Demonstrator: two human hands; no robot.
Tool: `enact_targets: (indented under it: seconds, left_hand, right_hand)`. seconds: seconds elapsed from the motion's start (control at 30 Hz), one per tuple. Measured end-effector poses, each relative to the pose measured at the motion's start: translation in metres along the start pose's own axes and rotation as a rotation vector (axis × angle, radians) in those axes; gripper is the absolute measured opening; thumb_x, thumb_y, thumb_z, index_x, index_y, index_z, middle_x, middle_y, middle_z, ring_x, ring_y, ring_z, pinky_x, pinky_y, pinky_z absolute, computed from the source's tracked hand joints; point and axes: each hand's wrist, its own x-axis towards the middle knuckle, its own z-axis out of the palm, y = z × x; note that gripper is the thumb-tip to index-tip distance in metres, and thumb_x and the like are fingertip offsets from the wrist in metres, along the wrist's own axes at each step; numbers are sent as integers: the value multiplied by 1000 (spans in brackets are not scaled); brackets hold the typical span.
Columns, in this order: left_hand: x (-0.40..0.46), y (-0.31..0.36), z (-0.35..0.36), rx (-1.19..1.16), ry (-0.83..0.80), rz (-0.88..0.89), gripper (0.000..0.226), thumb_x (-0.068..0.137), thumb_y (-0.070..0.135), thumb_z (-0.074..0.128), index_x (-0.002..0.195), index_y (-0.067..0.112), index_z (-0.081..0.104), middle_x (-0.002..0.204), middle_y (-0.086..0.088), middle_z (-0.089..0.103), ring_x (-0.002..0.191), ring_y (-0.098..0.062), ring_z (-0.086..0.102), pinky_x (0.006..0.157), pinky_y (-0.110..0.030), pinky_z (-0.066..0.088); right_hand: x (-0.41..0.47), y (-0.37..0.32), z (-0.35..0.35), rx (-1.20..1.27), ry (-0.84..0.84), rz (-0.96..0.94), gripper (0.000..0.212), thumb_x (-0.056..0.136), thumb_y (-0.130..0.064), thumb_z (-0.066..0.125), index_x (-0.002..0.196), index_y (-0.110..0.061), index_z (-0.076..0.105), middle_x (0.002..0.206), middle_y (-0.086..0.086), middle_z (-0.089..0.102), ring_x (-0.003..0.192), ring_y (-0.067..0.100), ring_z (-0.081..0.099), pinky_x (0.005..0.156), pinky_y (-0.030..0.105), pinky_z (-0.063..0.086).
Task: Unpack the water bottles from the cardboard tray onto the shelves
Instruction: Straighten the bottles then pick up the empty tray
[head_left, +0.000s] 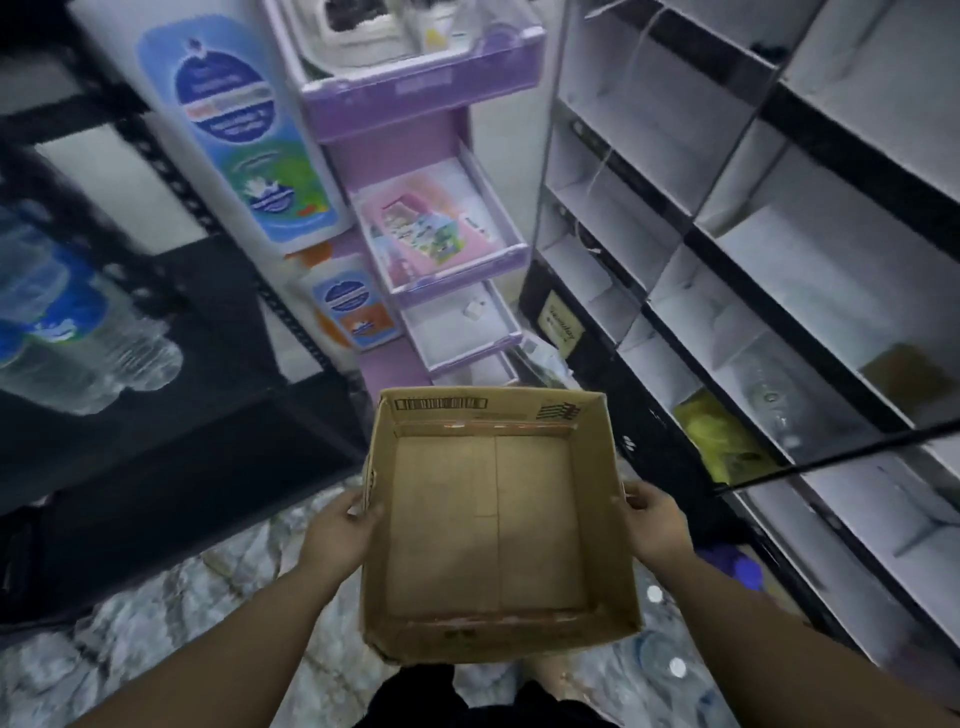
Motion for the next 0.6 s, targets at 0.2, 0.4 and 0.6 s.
enact_targets:
  seconds: [0.2, 0.4, 0.6]
  left_hand:
    - [67, 43, 39, 120, -188, 52, 33, 94, 44, 70, 126, 37, 67, 89, 4, 80, 86, -23, 77, 88, -48, 61]
    - [136, 96, 89, 196, -380, 81, 26, 100, 36, 68, 125, 33, 62, 94, -2, 76, 88, -28, 75, 84, -47, 63]
    - [225, 93, 146, 233, -434, 23, 26, 98, 36, 71, 123, 31, 68, 97, -4, 78, 94, -32, 76, 91, -56, 61]
  right_hand:
    - [18, 33, -19, 36, 137, 173, 6, 97, -29, 68, 103, -30, 70, 93, -7, 73, 94, 20, 70, 90, 39, 55]
    - [51, 59, -10, 81, 266, 347, 13, 96, -30, 69, 107, -37, 71, 98, -3, 74, 98, 24, 70, 94, 47, 58]
    - [113, 96, 14, 105, 323, 474, 21, 96, -27, 69, 114, -23, 80, 104, 5, 79, 103, 30, 72, 94, 42, 57]
